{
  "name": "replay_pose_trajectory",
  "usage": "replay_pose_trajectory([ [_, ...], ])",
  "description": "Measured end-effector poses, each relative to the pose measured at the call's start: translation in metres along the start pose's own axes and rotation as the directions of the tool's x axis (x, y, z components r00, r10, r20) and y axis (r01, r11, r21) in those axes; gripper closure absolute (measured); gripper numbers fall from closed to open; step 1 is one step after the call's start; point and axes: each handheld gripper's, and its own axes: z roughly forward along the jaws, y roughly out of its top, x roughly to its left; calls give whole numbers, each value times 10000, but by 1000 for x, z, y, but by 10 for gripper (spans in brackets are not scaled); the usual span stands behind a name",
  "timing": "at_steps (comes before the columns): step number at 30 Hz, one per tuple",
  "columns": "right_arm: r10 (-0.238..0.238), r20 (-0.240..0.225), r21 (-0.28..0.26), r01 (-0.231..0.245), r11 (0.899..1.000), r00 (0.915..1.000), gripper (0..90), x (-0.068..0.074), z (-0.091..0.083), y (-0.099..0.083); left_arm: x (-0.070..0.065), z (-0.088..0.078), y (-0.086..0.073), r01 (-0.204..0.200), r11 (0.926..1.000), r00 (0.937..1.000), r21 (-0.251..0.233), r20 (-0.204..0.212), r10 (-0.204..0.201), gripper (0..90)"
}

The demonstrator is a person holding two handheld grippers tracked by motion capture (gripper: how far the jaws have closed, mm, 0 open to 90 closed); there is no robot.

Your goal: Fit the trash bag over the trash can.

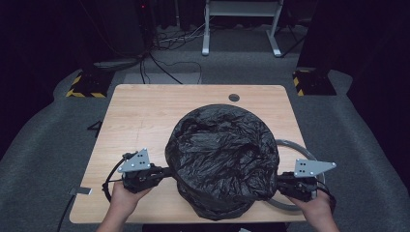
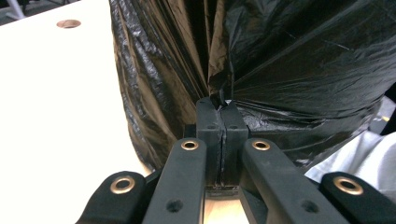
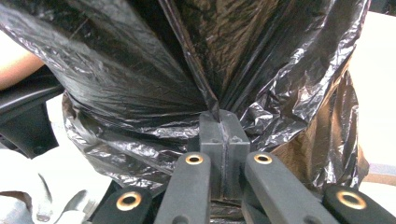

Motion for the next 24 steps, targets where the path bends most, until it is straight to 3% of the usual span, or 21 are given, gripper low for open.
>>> replay_pose_trajectory([
  [5, 33, 33, 106, -33, 9999, 10000, 900, -4, 7, -2, -1, 12, -6, 74, 9994, 10000, 351, 62, -77, 897],
  [9, 171, 79, 641, -176, 9978, 9998, 900, -7, 15, -10, -2, 12, -7, 71, 9994, 9998, 331, 171, -76, 896],
  [13, 496, -163, 511, -487, 9975, 9986, 900, -12, 17, -16, -1, 12, -8, 136, 9990, 9996, 416, 227, -146, 897],
  [15, 373, -49, 369, -371, 9986, 9993, 900, -10, 15, -12, -1, 16, -9, 5, 9967, 9999, 814, 116, -15, 898],
  [17, 338, -70, -26, -338, 9994, 9994, 900, -10, 11, -9, -1, 21, -15, 114, 9942, 9996, 1067, 249, -141, 899],
  [20, 359, -25, -108, -359, 9993, 9994, 900, -12, 8, -6, 1, 21, -21, 363, 9953, 9981, 900, 458, -405, 898],
  [24, 427, -90, -77, -428, 9991, 9990, 900, -13, 9, -10, 2, 16, -24, 384, 9974, 9979, 605, 507, -415, 897],
])
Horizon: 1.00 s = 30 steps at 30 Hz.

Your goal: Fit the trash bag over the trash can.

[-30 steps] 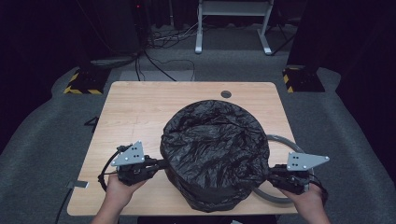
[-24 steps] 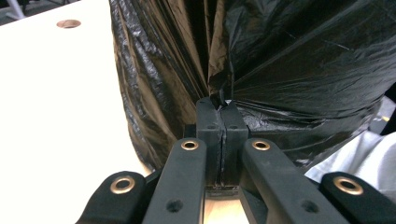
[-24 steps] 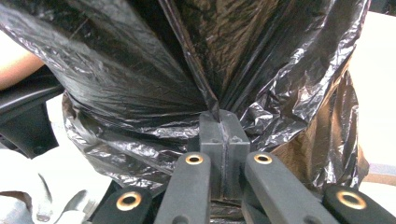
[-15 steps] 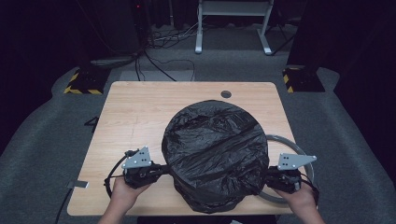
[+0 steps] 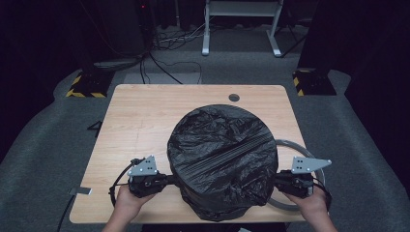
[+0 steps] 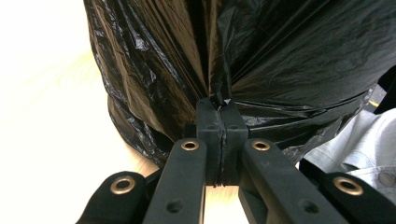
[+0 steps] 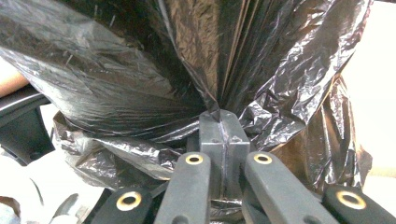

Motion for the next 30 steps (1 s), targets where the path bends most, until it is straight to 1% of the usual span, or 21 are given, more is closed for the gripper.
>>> replay_pose_trajectory([
  [2, 41, -41, 15, -41, 10000, 10000, 900, 0, 0, -2, 1, -4, -2, 110, 9995, 9999, -289, -56, -111, 882],
  [3, -32, -95, 52, 32, 10000, 9999, 896, 0, 0, -2, 1, -6, -2, 102, 9991, 9997, -422, -230, -111, 830],
  [4, -148, -159, 8, 148, 9999, 9998, 797, 0, -1, -3, 2, -8, -3, 202, 9984, 9992, -522, -325, -220, 742],
  [5, -244, -109, -254, 241, 9994, 9996, 631, 0, -2, -3, 3, -10, -4, 332, 9976, 9989, -613, -321, -352, 635],
  [6, -324, 4, -590, 323, 9977, 9995, 562, -1, -4, -4, 5, -12, -4, 533, 9962, 9979, -682, -318, -556, 540],
  [7, -349, -48, -742, 344, 9966, 9994, 554, -1, -7, -5, 6, -15, -5, 629, 9948, 9974, -804, -294, -654, 497],
  [8, -409, -88, -808, 401, 9959, 9991, 519, 0, -10, -4, 7, -19, -6, 609, 9933, 9974, -978, -322, -643, 472],
  [10, -564, -12, -924, 560, 9941, 9984, 446, 1, -17, -3, 7, -26, -6, 630, 9894, 9964, -1312, -477, -698, 427],
  [11, -602, 12, -1048, 600, 9927, 9982, 409, 1, -21, -1, 8, -30, -6, 623, 9877, 9961, -1434, -538, -706, 413],
  [12, -583, 47, -1158, 584, 9916, 9983, 394, 1, -25, 1, 8, -34, -6, 613, 9857, 9958, -1568, -577, -711, 407],
  [15, -491, 134, -1521, 506, 9871, 9987, 372, 1, -40, 11, 7, -45, -5, 487, 9817, 9941, -1842, -868, -656, 402],
  [17, -605, 262, -1648, 640, 9843, 9978, 355, 1, -49, 22, 6, -50, -6, 496, 9767, 9927, -2086, -973, -711, 396],
  [18, -683, 331, -1738, 730, 9821, 9971, 345, 2, -53, 28, 6, -53, -7, 513, 9754, 9913, -2143, -1073, -757, 393],
  [21, -785, 386, -2018, 847, 9758, 9962, 320, 4, -64, 49, 8, -59, -10, 557, 9691, 9877, -2402, -1287, -887, 372],
  [23, -854, 432, -2184, 928, 9714, 9954, 304, 4, -70, 63, 7, -63, -12, 534, 9685, 9853, -2432, -1448, -907, 363],
  [25, -896, 317, -2348, 945, 9674, 9955, 294, 3, -74, 78, 4, -67, -15, 427, 9704, 9824, -2376, -1670, -842, 363],
  [26, -943, 269, -2403, 980, 9657, 9952, 288, 4, -75, 86, 2, -69, -17, 448, 9701, 9807, -2385, -1744, -882, 363],
  [28, -1117, 132, -2498, 1115, 9619, 9937, 282, 5, -76, 103, -2, -74, -21, 422, 9693, 9774, -2422, -1910, -903, 364],
  [29, -1204, 82, -2488, 1186, 9613, 9927, 279, 7, -76, 111, -4, -77, -23, 448, 9685, 9764, -2451, -1942, -943, 364],
  [30, -1314, 20, -2471, 1278, 9605, 9913, 275, 8, -75, 119, -5, -79, -26, 469, 9692, 9744, -2419, -2025, -977, 364],
])
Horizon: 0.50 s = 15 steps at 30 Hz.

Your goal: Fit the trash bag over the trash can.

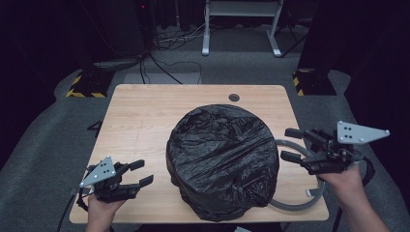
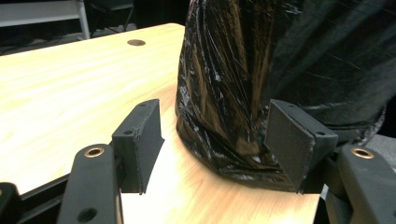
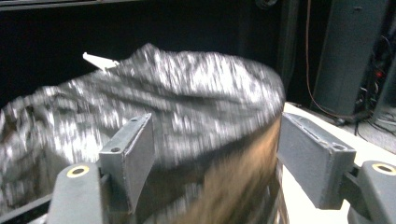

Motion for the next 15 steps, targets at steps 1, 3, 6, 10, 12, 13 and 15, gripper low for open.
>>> replay_pose_trajectory([
  [1, -72, -82, 3, 72, 10000, 9999, 272, 0, 4, 8, -1, -3, -2, 9, 10000, 9999, 10, -106, -9, 364],
  [3, -188, -286, 65, 190, 9998, 9994, 268, 1, 12, 23, -2, -10, -7, 192, 9998, 9996, -44, -225, -193, 364],
  [6, -266, -589, 82, 272, 9996, 9979, 256, 2, 28, 44, -3, -20, -12, 299, 9995, 9987, -144, -414, -305, 364],
  [10, -322, -802, 189, 338, 9992, 9963, 241, 4, 51, 66, -3, -28, -16, 433, 9987, 9975, -269, -545, -447, 363],
  [12, -409, -850, 257, 432, 9987, 9955, 237, 6, 62, 74, -3, -30, -18, 517, 9983, 9968, -253, -591, -531, 362],
  [13, -446, -867, 276, 472, 9985, 9952, 232, 8, 67, 78, -2, -31, -18, 496, 9985, 9968, -244, -621, -510, 362],
  [15, -461, -823, 340, 490, 9982, 9955, 218, 10, 77, 85, -2, -31, -19, 533, 9982, 9965, -275, -625, -549, 362],
])
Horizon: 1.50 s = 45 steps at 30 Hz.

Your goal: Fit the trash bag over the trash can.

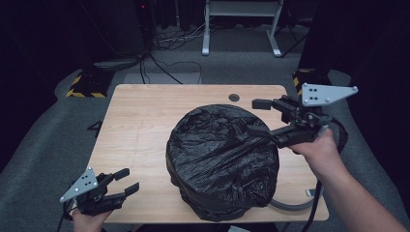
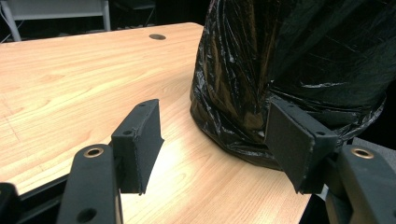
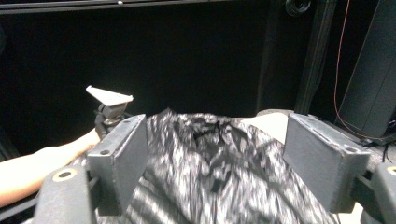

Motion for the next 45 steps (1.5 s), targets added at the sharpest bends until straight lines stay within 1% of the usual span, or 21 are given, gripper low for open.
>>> replay_pose_trajectory([
  [2, 82, 72, 96, -82, 9999, 9999, 205, 1, 10, 7, 1, 0, 0, -6, 10000, 10000, 20, 14, 6, 362],
  [3, 97, 83, 106, -98, 9999, 9999, 203, 1, 15, 10, 0, 1, 0, 62, 10000, 10000, 17, 42, -62, 362],
  [8, 166, 150, 497, -173, 9986, 9997, 188, 3, 42, 19, 1, 5, 1, -121, 9999, 9998, 104, 130, 120, 362],
  [12, 164, 22, 740, -165, 9971, 9999, 186, 7, 62, 22, 1, 7, 1, -188, 9997, 9997, 155, 173, 185, 362],
  [15, 196, -15, 1118, -193, 9935, 9998, 186, 8, 76, 21, 1, 7, 1, -189, 9997, 9996, 158, 210, 185, 362],
  [17, 334, -46, 1447, -324, 9889, 9994, 186, 8, 87, 18, 1, 7, 1, -221, 9997, 9995, 141, 228, 218, 362],
  [19, 458, -11, 1911, -448, 9806, 9989, 186, 7, 97, 14, 1, 7, 2, -218, 9997, 9995, 125, 228, 215, 362],
  [21, 491, 75, 2435, -495, 9686, 9988, 186, 5, 105, 9, 1, 6, 2, -192, 9998, 9996, 103, 227, 189, 361],
  [23, 539, 146, 2967, -558, 9533, 9984, 186, 3, 113, 4, 1, 6, 2, -209, 9997, 9995, 92, 237, 207, 361],
  [26, 496, 253, 3619, -554, 9306, 9985, 186, 1, 123, -1, 2, 7, 1, -197, 9998, 9995, 105, 251, 194, 361],
  [29, 404, 284, 4116, -485, 9101, 9988, 186, 1, 132, -6, 2, 7, 1, -240, 9996, 9994, 142, 264, 236, 361],
  [31, 365, 267, 4348, -444, 8994, 9990, 186, 2, 136, -9, 1, 8, 1, -216, 9997, 9994, 145, 271, 212, 360],
  [35, 262, 237, 4714, -343, 8812, 9994, 186, 2, 143, -13, 2, 8, 1, -259, 9995, 9993, 172, 278, 254, 360],
  [37, 194, 255, 4853, -293, 8739, 9995, 186, 1, 145, -14, 1, 8, 1, -230, 9996, 9994, 191, 275, 225, 360],
  [42, 129, 110, 5071, -167, 8617, 9999, 186, 0, 146, -16, 2, 9, 0, -260, 9994, 9993, 213, 290, 254, 360],
  [45, 276, 112, 5087, -294, 8605, 9996, 186, 0, 146, -17, 2, 9, -1, -177, 9996, 9995, 227, 266, 171, 360],
])
